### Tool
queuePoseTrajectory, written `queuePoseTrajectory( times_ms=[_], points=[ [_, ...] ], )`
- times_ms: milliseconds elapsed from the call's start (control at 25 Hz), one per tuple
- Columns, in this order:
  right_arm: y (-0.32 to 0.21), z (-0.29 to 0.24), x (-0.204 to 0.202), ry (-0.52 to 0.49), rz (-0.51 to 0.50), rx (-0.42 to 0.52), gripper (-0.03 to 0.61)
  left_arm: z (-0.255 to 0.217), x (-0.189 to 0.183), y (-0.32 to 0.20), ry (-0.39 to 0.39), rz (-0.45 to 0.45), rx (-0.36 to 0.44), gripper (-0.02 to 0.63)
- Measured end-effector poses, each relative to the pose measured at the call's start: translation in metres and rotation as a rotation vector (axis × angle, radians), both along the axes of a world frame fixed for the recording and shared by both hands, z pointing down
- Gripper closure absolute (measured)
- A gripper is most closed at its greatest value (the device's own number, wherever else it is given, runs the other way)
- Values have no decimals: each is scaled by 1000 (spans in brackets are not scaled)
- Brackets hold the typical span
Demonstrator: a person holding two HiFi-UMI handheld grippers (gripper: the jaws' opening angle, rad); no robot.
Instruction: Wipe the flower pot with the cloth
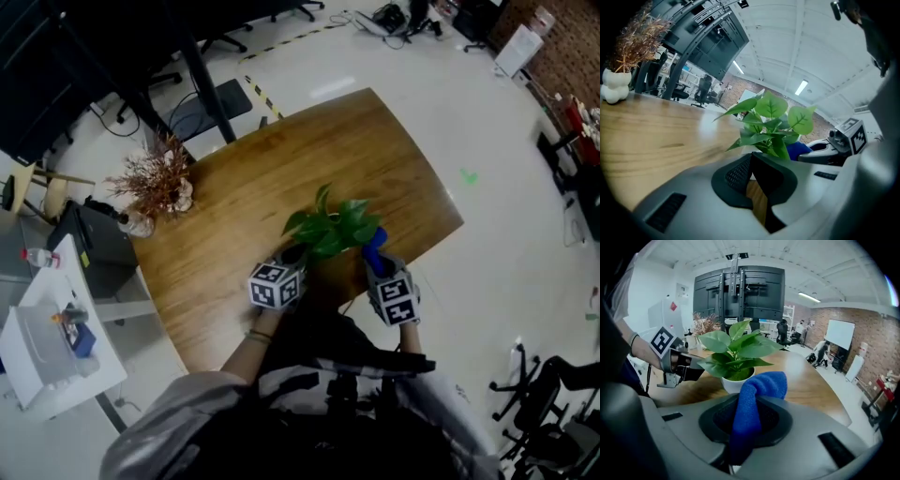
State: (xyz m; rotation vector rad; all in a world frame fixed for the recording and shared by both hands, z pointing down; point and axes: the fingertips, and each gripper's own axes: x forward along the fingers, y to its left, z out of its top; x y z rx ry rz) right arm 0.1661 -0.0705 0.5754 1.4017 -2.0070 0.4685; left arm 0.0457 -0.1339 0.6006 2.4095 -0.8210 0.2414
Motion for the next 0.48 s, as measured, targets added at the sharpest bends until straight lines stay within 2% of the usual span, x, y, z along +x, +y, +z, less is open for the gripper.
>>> queuePoseTrajectory(
  times_ms=[240, 480],
  points=[
    [-26, 10, -13, -48, -139, -2, 522, 5, -4, -6, -10, -43, -26, 607],
    [-25, 37, -24, -92, -178, -69, 522, 11, -4, -9, -30, -44, -45, 607]
  ],
)
